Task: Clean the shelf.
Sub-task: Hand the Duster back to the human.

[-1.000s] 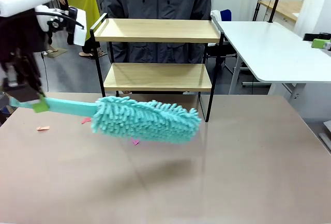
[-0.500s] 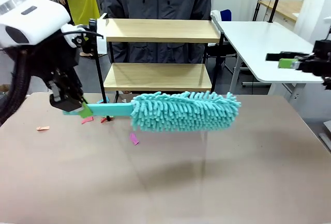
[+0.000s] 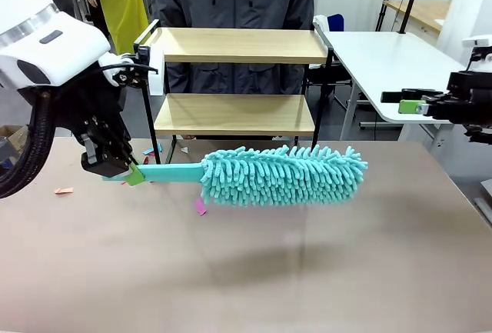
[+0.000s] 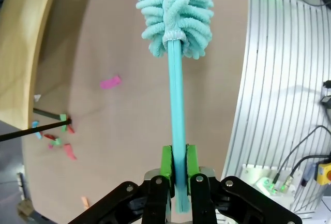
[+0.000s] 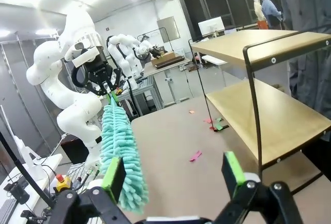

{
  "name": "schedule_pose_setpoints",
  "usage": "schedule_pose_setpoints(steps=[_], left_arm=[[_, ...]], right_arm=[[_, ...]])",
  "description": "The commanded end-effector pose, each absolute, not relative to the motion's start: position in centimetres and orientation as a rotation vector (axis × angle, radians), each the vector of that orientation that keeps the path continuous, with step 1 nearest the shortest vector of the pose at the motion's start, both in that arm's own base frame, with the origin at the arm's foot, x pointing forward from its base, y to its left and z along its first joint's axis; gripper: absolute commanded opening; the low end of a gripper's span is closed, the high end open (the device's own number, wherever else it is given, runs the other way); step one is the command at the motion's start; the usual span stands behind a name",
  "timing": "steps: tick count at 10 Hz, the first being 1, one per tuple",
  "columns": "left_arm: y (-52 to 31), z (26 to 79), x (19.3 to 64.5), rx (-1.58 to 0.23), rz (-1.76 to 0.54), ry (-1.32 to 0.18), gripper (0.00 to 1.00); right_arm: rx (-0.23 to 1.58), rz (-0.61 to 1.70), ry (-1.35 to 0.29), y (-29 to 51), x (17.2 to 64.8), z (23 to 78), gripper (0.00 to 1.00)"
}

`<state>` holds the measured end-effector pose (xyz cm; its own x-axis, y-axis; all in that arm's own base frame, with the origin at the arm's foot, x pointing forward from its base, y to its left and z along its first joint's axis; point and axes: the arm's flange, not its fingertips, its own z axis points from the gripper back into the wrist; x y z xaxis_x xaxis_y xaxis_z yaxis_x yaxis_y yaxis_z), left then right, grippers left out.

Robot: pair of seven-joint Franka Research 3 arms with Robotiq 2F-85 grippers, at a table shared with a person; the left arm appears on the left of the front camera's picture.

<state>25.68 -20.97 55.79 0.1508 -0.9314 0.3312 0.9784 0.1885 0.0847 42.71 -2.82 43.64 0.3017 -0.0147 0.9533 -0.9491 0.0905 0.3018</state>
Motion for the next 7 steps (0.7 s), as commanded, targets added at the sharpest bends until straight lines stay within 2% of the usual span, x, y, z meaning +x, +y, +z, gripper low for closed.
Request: schedule_pose_setpoints(steps=[1, 4, 7], left_arm=[[-21.1, 56.2, 25.7, -0.164, -1.375, -0.361, 0.13], [-21.1, 56.2, 25.7, -0.164, -1.375, -0.361, 0.13], [-21.1, 56.2, 25.7, -0.164, -1.375, -0.361, 0.13]], right_arm=[[1.274, 0.915, -1.021, -2.8, 42.7, 43.5, 1.00], [1.164, 1.035, -0.997, 1.0, 38.9, 38.8, 1.00], [1.193, 1.069, -1.010, 2.2, 36.3, 35.7, 1.00]])
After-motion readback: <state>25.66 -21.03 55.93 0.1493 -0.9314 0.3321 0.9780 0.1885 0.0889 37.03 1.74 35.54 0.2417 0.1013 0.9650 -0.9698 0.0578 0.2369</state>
